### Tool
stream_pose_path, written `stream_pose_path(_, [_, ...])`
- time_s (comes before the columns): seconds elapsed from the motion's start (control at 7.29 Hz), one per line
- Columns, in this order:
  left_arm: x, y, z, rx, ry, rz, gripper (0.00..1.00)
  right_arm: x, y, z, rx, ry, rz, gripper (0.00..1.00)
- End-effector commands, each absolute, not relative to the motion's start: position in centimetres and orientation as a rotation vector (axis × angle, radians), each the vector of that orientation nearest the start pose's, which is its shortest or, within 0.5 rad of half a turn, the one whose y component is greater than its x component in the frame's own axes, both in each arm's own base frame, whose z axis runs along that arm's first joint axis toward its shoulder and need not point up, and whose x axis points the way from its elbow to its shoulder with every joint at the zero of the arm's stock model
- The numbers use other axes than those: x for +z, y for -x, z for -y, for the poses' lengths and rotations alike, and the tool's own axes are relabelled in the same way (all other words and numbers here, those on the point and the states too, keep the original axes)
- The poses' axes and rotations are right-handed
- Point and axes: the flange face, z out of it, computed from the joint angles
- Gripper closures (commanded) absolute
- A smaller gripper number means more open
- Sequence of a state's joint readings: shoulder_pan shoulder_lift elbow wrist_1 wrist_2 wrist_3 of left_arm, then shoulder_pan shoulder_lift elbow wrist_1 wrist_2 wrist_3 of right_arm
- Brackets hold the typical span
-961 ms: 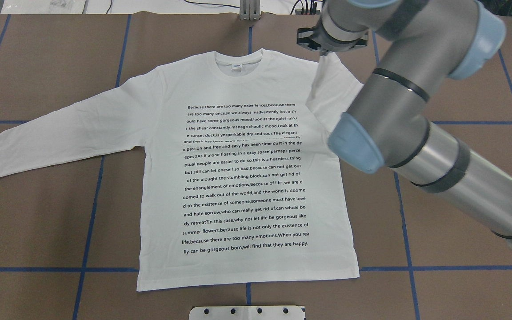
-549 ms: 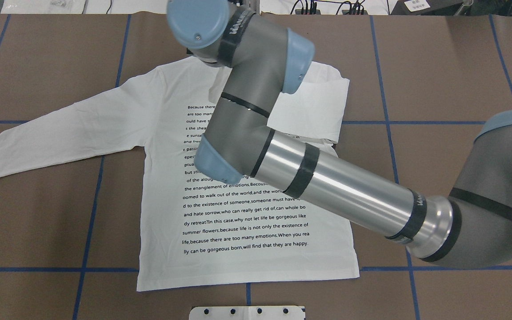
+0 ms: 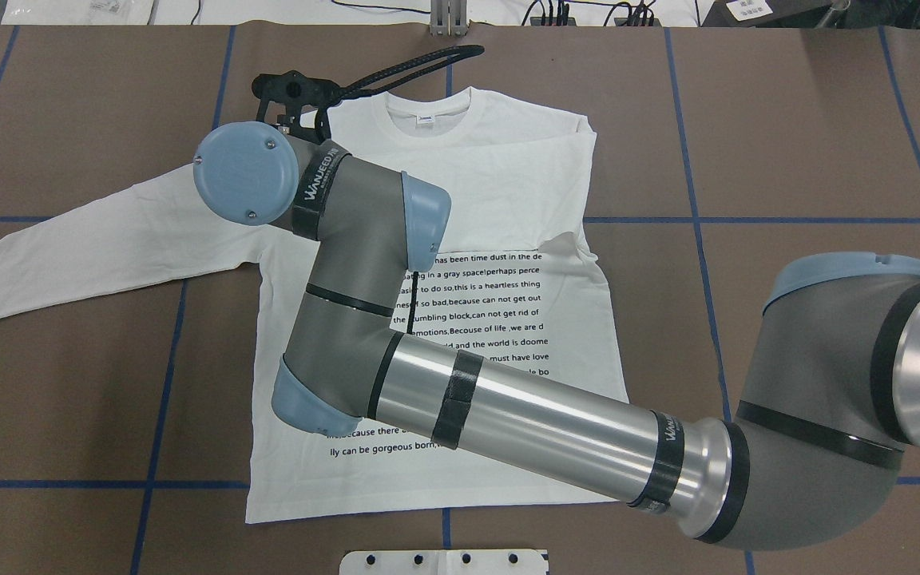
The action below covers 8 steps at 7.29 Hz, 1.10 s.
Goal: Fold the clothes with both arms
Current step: 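Fold the held sleeve across the shirt front toward the collar with the right gripper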
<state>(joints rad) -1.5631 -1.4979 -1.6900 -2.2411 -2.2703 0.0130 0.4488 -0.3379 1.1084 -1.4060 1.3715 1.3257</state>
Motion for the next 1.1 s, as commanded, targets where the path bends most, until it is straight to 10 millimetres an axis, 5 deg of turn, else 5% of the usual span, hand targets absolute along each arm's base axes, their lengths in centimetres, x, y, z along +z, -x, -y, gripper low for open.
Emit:
stream_pose_path(0.0, [56.1,6.5,48.6,0.267,-0.686,-0.668,0.0,-0.6,68.2,48.7,0.315,-0.473,0.833,0.48])
stream_pose_path(0.14, [56.1,6.5,48.6,0.267,-0.686,-0.668,0.0,-1.7,69.1,48.6,0.313,-0.469,0.826,0.07])
stream_pose_path(0.41, [56.2,6.5,48.7,0.263,-0.681,-0.67,0.0,-2.6,68.8,48.9,0.315,-0.448,0.825,0.0])
stream_pose_path(0.55, [56.1,6.5,48.8,0.197,-0.658,-0.695,0.0,-1.9,67.0,51.1,0.318,-0.406,0.786,0.0])
stream_pose_path(0.82, [54.8,6.2,48.8,0.215,-0.729,-0.7,0.0,-1.0,58.8,57.1,0.27,-0.315,0.756,0.0])
stream_pose_path(0.96, [55.3,5.9,48.5,0.22,-0.73,-0.701,0.0,2.3,53.0,60.0,0.244,-0.282,0.78,0.0])
